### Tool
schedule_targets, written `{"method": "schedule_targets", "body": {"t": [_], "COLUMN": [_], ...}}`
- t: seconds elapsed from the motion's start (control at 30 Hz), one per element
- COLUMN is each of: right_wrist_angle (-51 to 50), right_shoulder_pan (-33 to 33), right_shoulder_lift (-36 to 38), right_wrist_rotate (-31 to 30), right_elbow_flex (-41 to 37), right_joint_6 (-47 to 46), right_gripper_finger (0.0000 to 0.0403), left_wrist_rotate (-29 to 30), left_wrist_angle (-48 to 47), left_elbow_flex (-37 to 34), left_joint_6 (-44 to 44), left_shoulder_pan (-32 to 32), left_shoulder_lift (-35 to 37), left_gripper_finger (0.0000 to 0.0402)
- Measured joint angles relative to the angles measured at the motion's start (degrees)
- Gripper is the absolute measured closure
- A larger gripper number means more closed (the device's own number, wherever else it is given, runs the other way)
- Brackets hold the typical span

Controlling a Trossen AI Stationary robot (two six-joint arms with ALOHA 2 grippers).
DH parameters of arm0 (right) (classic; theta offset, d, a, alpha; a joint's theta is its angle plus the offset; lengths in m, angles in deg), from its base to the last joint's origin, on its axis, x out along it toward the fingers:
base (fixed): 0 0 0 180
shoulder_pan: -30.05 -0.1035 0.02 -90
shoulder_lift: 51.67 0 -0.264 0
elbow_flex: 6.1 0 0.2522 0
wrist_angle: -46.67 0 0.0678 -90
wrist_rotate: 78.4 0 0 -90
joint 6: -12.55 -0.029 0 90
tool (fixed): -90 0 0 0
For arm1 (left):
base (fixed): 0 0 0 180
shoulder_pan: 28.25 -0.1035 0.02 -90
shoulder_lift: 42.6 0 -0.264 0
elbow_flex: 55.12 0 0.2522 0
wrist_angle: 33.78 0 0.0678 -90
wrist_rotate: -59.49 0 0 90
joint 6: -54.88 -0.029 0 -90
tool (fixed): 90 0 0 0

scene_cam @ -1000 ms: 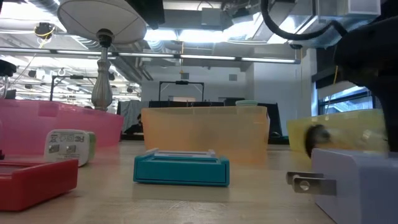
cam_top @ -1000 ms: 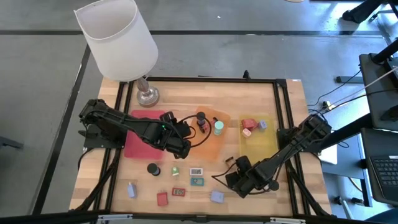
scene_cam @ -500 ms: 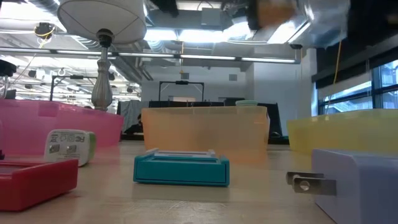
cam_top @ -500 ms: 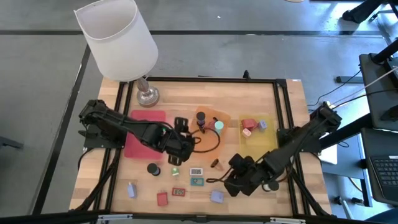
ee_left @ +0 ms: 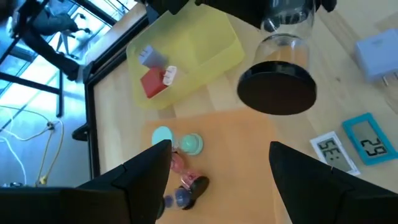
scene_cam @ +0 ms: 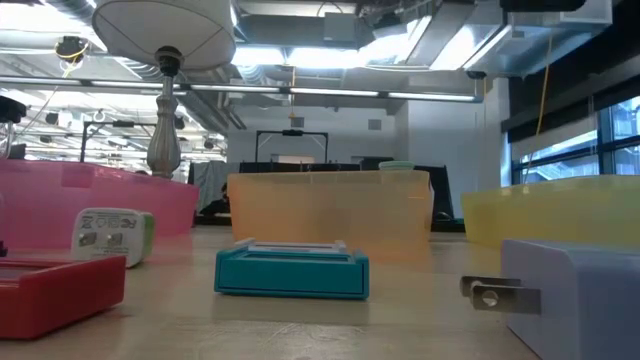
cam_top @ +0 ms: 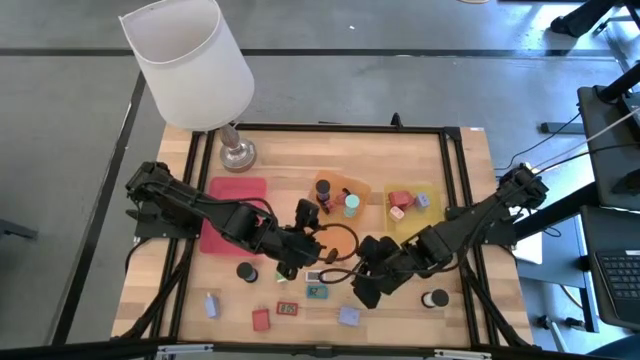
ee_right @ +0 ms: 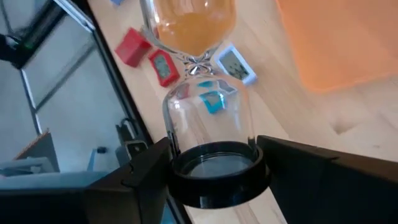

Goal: Pick & Place Office items
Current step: Put the orange hourglass into the orange bin

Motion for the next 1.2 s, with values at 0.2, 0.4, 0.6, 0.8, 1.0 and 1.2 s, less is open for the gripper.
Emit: {"method": "schedule_targets", "body": {"t": [0.2,0.4,0.6,0.8,1.0,1.2], "right_wrist_angle": [0.28,0.37,2.40,3.05,6.79,7.42], "right_shoulder_pan": [1.99,4.09,5.40,6.59,7.14,7.12], "right_shoulder_lift": [0.00,0.02,0.02,0.02,0.04,0.09], "right_wrist_rotate": [2.57,3.12,3.84,3.84,3.75,3.73], "right_elbow_flex": [0.07,0.07,0.07,0.07,0.11,0.13], "right_joint_6": [2.37,3.51,5.93,8.32,11.97,13.26], "right_gripper_finger": [0.0180,0.0179,0.0179,0.0179,0.0179,0.0179], "left_wrist_rotate": [-4.30,-5.99,-6.61,-7.36,-7.19,-4.57], "left_wrist_angle": [-0.03,-0.12,0.10,0.36,1.08,0.94], "left_elbow_flex": [0.00,0.00,0.00,0.00,0.00,0.00], "left_joint_6": [0.22,0.88,1.89,2.84,2.91,3.47], "left_shoulder_pan": [-0.06,-0.08,-0.06,-0.06,-0.15,-0.09], "left_shoulder_lift": [0.00,0.00,0.00,-0.46,-0.92,-0.87], "left_gripper_finger": [0.0135,0.0134,0.0134,0.0134,0.0134,0.0134]}}
